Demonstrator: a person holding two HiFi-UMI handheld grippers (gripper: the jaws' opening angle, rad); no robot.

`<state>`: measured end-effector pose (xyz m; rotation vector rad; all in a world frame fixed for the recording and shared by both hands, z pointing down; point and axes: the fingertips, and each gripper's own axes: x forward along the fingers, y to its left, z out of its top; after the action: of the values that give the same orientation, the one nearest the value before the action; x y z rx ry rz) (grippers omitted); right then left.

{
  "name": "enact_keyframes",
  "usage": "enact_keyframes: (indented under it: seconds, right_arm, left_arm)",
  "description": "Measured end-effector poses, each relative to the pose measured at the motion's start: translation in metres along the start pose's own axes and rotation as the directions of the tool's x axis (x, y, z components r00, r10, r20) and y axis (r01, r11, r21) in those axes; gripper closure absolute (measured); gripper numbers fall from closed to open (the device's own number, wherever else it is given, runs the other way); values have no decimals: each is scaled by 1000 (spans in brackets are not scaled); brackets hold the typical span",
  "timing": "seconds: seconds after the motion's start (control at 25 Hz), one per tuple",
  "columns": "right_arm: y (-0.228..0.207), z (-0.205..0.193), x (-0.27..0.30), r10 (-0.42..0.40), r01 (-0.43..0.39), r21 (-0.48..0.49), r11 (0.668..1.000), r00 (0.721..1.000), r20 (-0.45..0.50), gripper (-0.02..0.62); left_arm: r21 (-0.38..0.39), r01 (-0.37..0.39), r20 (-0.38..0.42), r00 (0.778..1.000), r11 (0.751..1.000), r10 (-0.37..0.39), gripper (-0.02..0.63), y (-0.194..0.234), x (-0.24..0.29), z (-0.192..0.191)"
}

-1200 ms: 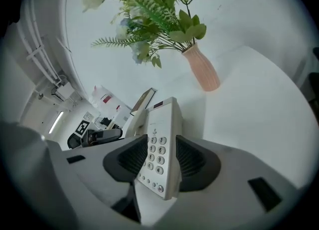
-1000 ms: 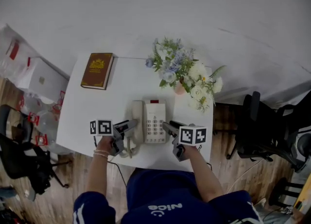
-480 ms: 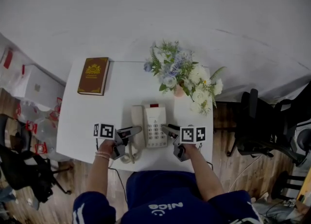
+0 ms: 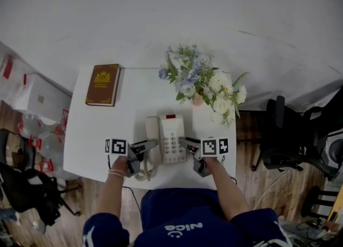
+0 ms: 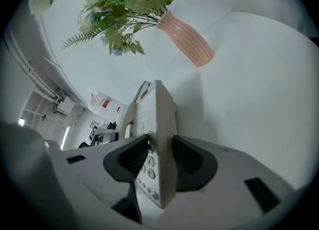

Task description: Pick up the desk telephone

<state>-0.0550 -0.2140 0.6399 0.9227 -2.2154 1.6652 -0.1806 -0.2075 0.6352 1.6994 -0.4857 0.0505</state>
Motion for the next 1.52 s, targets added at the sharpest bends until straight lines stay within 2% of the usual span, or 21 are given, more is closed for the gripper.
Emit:
enact_keyframes:
  seconds: [0.16, 0.32, 0.6, 0.92, 1.12, 1.24, 1.52]
  right_arm:
    - [2, 1, -2, -22, 23, -34, 999, 1000, 11, 431]
    - [2, 0, -3, -32, 32, -38, 999, 999, 26, 437]
    - [3, -1, -5, -47, 48, -32, 998, 998, 47, 443]
    - [9, 1, -15, -27, 30, -28, 999, 996, 85, 446]
    - [19, 5, -19, -14, 20, -58, 998, 995, 96, 448]
    - [25, 7, -23, -6, 14, -76, 997, 994, 106, 448]
    - [39, 13, -37, 5, 10, -109, 994, 990, 140, 449]
  left_arm:
    - [42, -39, 19, 999, 998, 39, 242, 3, -2, 3]
    - [2, -31, 53, 998, 1000, 31, 244, -1, -1, 0]
    - [4, -47, 71, 996, 999, 47, 247, -1, -2, 1]
    - [19, -41, 101, 994, 999, 39, 252, -9, -4, 4]
    - [38, -38, 122, 992, 999, 33, 255, -20, -8, 5]
    - [56, -65, 133, 989, 996, 57, 256, -24, -13, 7]
    - [112, -47, 146, 989, 993, 30, 262, -51, -15, 9]
